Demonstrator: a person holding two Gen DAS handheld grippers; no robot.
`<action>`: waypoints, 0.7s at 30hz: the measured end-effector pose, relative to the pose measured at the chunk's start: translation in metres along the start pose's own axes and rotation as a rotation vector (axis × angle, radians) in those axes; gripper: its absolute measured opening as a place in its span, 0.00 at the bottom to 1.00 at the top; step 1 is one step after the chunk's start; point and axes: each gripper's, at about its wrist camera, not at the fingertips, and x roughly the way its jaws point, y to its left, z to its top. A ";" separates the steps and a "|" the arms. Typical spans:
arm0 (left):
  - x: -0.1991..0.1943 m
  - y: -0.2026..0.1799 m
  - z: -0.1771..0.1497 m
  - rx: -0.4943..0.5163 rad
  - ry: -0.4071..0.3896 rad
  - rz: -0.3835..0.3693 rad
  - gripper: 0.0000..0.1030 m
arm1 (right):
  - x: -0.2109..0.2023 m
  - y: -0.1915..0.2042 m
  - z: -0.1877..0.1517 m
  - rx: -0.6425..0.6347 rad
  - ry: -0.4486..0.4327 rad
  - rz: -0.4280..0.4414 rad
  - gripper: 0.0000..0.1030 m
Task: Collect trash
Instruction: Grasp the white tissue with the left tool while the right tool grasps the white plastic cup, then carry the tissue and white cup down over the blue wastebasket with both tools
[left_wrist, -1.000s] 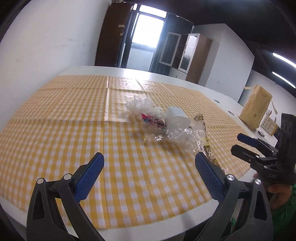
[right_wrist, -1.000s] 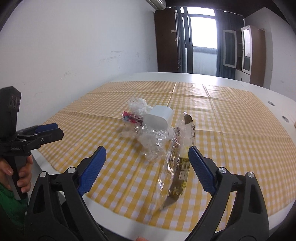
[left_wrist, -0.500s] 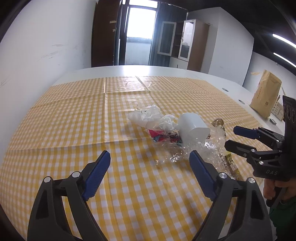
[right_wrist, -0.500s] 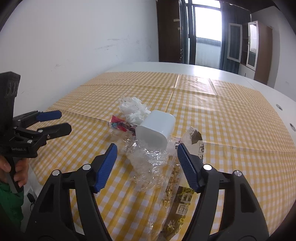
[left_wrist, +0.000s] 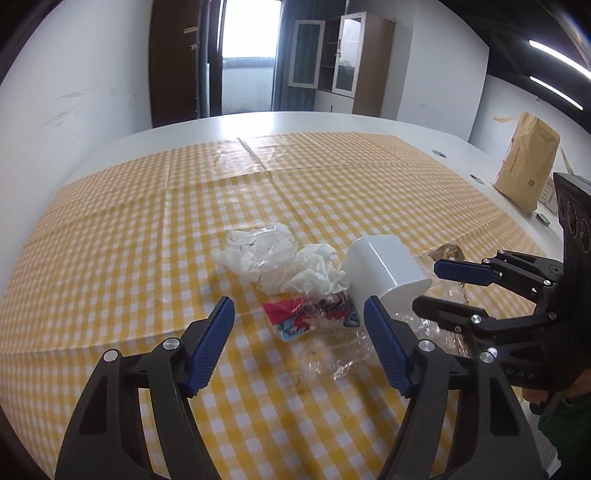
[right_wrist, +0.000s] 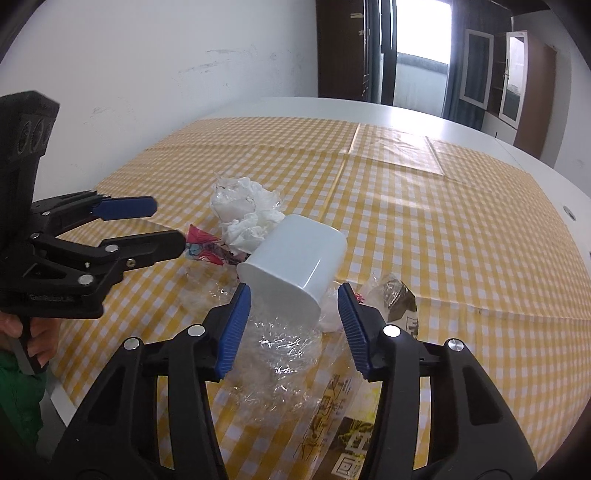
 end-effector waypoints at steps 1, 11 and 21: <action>0.005 -0.001 0.003 0.007 0.010 -0.007 0.67 | 0.003 -0.001 0.001 0.000 0.009 0.002 0.41; 0.050 -0.007 0.019 0.038 0.092 -0.013 0.45 | 0.017 -0.005 0.001 -0.001 0.039 0.005 0.12; 0.028 -0.003 0.018 -0.029 0.025 -0.035 0.03 | 0.013 -0.017 -0.002 0.040 -0.038 -0.017 0.03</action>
